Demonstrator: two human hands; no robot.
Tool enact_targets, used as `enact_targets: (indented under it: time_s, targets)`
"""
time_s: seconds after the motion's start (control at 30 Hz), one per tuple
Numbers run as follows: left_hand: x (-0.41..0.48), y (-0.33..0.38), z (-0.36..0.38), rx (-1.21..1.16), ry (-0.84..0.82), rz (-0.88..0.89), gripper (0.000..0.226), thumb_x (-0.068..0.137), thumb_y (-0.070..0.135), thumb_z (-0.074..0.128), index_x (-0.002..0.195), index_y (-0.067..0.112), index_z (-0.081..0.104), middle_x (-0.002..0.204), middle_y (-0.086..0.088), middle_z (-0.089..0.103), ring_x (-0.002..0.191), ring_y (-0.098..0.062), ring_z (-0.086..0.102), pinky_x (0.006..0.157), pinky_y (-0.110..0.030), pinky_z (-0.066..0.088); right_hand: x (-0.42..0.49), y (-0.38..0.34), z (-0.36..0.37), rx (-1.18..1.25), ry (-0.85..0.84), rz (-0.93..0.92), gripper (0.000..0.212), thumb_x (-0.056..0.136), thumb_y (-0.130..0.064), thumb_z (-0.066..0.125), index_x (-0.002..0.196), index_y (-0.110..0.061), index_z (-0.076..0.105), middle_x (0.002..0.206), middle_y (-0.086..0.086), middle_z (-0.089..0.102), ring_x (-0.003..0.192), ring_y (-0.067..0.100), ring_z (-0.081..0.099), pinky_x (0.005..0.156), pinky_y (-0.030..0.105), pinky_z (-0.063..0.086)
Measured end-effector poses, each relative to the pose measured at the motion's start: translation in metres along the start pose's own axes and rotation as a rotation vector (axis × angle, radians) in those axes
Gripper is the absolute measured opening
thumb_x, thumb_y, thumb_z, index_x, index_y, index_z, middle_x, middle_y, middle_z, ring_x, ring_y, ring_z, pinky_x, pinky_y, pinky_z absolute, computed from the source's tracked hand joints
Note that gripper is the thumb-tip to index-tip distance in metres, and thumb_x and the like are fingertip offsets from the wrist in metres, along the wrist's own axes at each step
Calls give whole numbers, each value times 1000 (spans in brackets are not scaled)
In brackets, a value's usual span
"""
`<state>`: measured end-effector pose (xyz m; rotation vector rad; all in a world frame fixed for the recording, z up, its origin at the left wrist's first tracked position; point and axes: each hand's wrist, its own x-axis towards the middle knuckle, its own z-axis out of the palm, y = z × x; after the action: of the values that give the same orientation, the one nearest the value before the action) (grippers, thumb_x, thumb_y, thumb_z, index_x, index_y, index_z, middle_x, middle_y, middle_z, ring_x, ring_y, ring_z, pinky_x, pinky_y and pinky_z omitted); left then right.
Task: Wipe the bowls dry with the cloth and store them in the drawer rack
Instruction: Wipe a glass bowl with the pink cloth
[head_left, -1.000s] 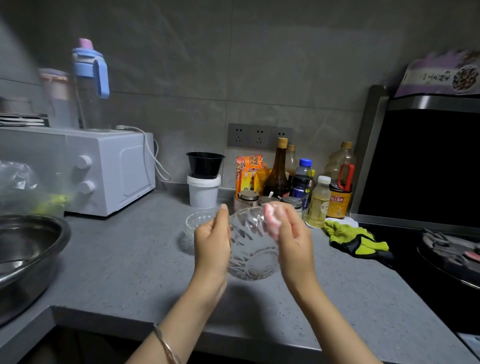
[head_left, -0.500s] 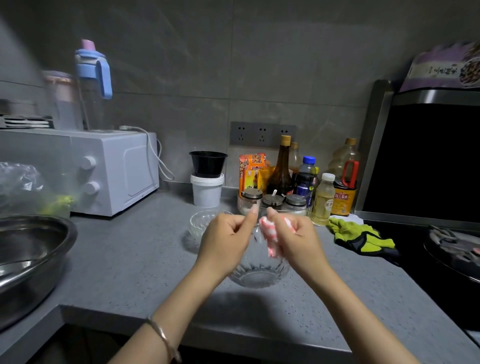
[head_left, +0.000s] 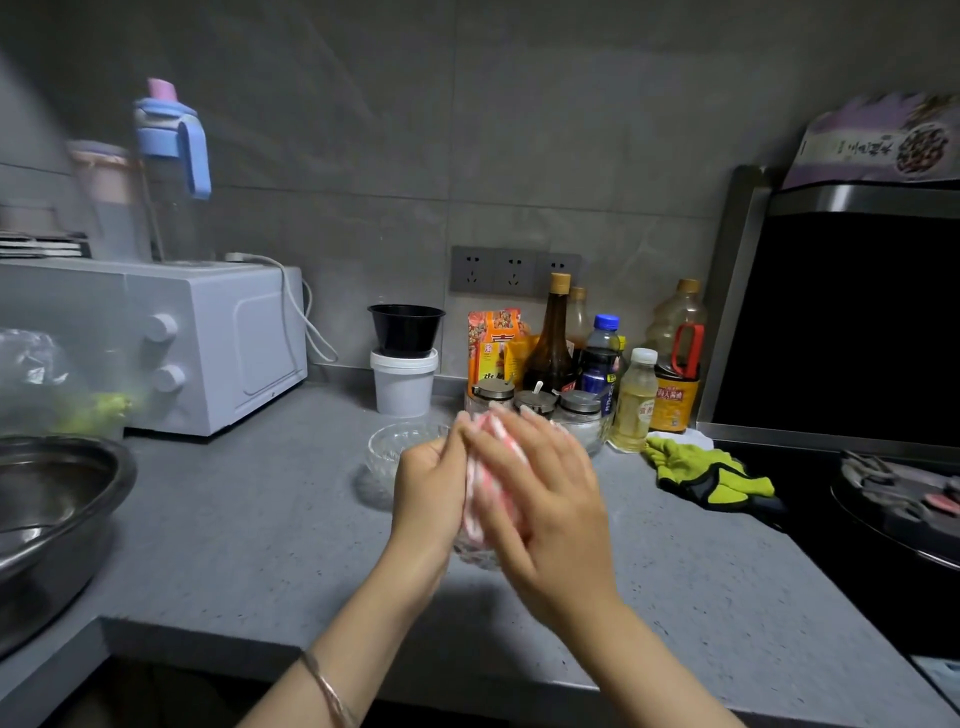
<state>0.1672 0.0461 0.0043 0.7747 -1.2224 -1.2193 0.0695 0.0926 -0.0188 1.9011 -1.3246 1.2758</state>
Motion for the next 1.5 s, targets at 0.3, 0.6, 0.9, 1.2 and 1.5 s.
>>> enact_targets:
  time_s: [0.3, 0.6, 0.9, 1.2, 1.5]
  targets:
    - [-1, -11, -6, -212, 83, -64, 35, 92, 39, 53, 92, 6, 64, 79, -14, 62, 76, -26, 62, 74, -38, 53, 23, 11, -14, 949, 69, 794, 27, 89, -38, 55, 74, -18, 66, 71, -3, 70, 67, 4, 65, 69, 27, 50]
    - [5, 4, -18, 179, -119, 115, 50, 97, 38, 42, 63, 9, 64, 54, 0, 60, 51, -5, 56, 55, -12, 43, 30, 16, -28, 835, -59, 838, 48, 92, -30, 53, 50, -9, 63, 47, 12, 55, 39, 20, 50, 47, 18, 39]
    - [-6, -3, -8, 242, -31, 264, 57, 94, 35, 51, 40, 17, 44, 41, 3, 38, 43, -11, 38, 51, -27, 34, 7, 10, -12, 779, -3, 489, 40, 92, -46, 45, 78, -17, 68, 75, 6, 66, 68, 9, 62, 62, 21, 49]
    - [-5, -1, 3, -54, 84, -24, 42, 96, 32, 50, 63, 8, 60, 62, -10, 60, 59, -21, 60, 58, -28, 46, -25, 0, 4, 8, 2, -13, 47, 100, -46, 23, 146, -37, 25, 156, -10, 17, 145, 16, 15, 117, 45, 12]
    - [-7, -10, 7, -244, 130, -56, 28, 93, 37, 53, 88, 10, 60, 79, -14, 56, 73, -27, 53, 67, -35, 44, 10, 5, -10, 829, 233, 622, 27, 101, -31, 35, 111, -27, 60, 109, -8, 62, 94, -4, 62, 73, 16, 51]
